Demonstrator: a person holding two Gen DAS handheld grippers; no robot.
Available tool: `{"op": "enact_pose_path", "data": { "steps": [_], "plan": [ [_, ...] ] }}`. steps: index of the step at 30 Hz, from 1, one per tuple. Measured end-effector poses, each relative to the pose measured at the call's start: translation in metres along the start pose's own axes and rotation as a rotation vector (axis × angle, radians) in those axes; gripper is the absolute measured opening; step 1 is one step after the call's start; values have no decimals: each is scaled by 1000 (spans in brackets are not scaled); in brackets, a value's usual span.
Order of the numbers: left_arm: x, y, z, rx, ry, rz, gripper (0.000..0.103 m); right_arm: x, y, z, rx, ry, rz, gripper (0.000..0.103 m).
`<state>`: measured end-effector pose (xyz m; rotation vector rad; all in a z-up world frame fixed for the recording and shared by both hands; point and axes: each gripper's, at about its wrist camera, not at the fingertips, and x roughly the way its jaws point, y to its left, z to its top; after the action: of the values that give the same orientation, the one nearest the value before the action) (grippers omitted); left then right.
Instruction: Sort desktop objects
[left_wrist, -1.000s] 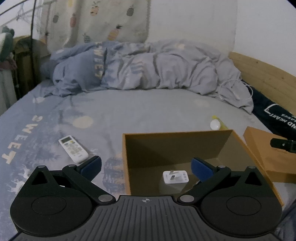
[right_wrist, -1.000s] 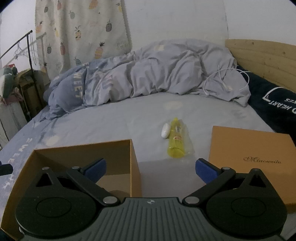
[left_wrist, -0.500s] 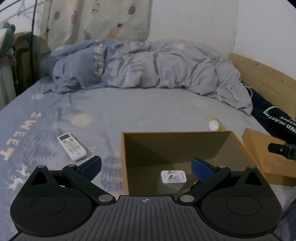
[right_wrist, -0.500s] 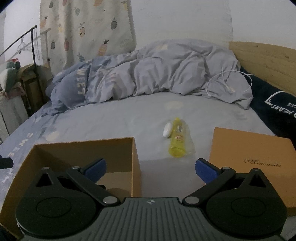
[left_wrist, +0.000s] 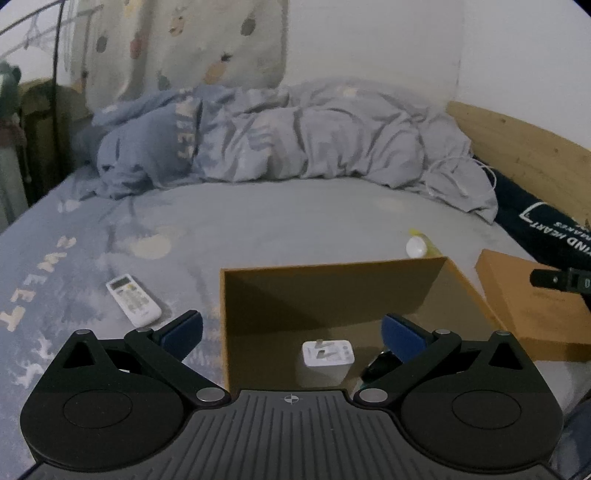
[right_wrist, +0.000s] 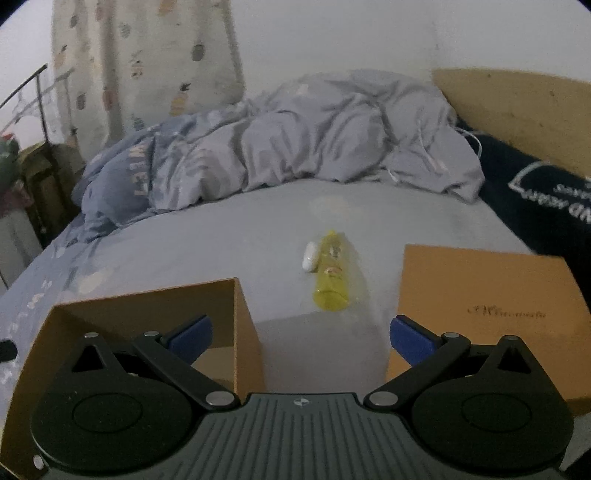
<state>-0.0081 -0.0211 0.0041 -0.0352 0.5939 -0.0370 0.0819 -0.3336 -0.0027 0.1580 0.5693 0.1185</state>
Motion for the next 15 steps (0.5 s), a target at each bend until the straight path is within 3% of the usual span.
{"op": "enact_pose_path", "data": {
  "steps": [9,15],
  "plan": [
    [7,0,13,-51,32,4,103,0,-14,7,45,-14,13,103],
    [13,-1,38,-88,11,10,103,3,-25,29,57,-10,-3,103]
  ]
}}
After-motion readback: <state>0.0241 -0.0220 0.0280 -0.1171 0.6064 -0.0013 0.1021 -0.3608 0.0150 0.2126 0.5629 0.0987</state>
